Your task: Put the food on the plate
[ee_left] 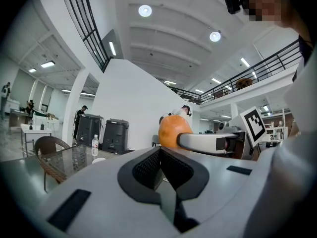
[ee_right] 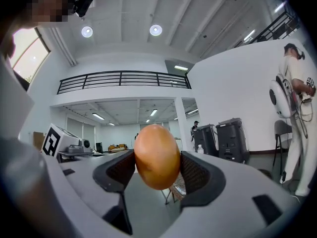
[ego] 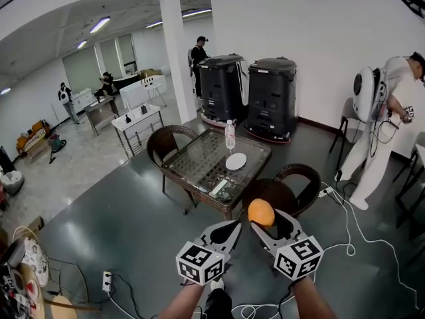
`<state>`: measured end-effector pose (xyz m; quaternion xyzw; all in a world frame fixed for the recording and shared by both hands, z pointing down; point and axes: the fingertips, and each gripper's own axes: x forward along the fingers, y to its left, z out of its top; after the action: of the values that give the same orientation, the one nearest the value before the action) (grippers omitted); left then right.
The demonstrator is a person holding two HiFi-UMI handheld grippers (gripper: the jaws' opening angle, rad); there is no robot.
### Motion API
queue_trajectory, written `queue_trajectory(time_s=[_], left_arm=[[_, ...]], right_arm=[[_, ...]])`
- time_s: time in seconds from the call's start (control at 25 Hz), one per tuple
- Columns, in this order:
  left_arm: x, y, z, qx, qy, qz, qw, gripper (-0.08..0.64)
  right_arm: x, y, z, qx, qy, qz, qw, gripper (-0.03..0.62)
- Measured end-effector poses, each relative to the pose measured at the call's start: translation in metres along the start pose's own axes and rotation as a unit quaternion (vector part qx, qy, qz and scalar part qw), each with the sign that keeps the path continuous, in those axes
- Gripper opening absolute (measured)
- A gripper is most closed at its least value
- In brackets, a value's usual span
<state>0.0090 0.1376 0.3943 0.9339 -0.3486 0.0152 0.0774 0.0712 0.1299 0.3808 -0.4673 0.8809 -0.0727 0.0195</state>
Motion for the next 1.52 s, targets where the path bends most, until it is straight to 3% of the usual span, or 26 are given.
queue_trajectory(time_s=[0.84,1.2,1.52], left_arm=[[0.099,0.219,0.039,-0.03,0.011,-0.058,0.9978,0.008],[0.128,0.258,0.036,-0.046,0.024,-0.077,0.9957,0.008],[0.157,0.282,0.036,-0.037,0.029,-0.069,0.9965,0.008]], right_arm=[[0.223,-0.074,0.022,0.008,0.026,-0.078,0.997,0.295],[0.256,-0.1,0.029,0.011,0.027,-0.104,0.994,0.295],[0.292,-0.133,0.018,0.023,0.035,-0.094,0.995,0.295]])
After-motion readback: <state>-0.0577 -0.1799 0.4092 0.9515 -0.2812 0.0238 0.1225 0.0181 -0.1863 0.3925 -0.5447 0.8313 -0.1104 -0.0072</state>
